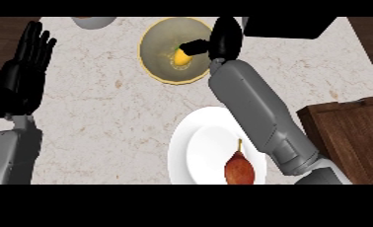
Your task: Pick the lemon from the plate and place it in the bowl
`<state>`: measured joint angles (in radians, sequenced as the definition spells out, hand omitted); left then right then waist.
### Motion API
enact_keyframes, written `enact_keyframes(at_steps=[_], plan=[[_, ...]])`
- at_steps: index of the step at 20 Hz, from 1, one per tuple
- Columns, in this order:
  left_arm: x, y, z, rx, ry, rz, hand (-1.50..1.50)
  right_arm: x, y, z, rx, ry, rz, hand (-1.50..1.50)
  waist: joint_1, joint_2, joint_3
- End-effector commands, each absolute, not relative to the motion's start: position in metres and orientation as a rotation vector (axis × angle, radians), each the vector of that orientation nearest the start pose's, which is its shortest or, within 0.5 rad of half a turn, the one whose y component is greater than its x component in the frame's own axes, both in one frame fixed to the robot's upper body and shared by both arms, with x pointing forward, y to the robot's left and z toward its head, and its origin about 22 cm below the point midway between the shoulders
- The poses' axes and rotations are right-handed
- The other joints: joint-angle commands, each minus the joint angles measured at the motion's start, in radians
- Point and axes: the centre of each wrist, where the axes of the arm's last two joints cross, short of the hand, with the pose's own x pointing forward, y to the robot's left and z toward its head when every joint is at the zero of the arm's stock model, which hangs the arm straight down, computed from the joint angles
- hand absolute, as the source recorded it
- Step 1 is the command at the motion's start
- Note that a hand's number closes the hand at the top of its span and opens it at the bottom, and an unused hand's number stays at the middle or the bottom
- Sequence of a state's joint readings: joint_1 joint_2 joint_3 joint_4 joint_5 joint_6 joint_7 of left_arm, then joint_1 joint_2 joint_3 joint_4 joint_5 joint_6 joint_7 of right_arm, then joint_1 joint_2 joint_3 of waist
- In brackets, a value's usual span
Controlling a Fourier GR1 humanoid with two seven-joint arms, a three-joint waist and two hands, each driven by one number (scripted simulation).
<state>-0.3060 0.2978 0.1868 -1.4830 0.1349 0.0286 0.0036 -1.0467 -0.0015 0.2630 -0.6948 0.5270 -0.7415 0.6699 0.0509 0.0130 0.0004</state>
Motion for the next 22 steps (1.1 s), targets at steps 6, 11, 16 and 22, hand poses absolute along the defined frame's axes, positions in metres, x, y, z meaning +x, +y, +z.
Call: enact_keyframes(at_steps=[6, 11, 16, 22], plan=[[0.296, 0.337, 0.083, 0.253, -1.786, 0.039, 0.00, 0.410, -0.086, 0.094, -0.867, -1.479, -0.180, -1.50, -0.056, -0.017, 0.000], [0.287, 0.335, 0.079, 0.266, -1.763, 0.050, 0.00, 0.389, -0.147, 0.090, -0.859, -1.499, -0.254, -1.50, -0.078, -0.025, 0.000], [0.302, 0.329, 0.089, 0.259, -1.778, 0.059, 0.00, 0.346, -0.188, 0.091, -0.817, -1.558, -0.292, -1.50, -0.077, -0.020, -0.001], [0.290, 0.326, 0.085, 0.253, -1.780, 0.041, 0.00, 0.280, -0.254, 0.074, -0.782, -1.571, -0.280, -1.50, -0.069, -0.018, 0.000]])
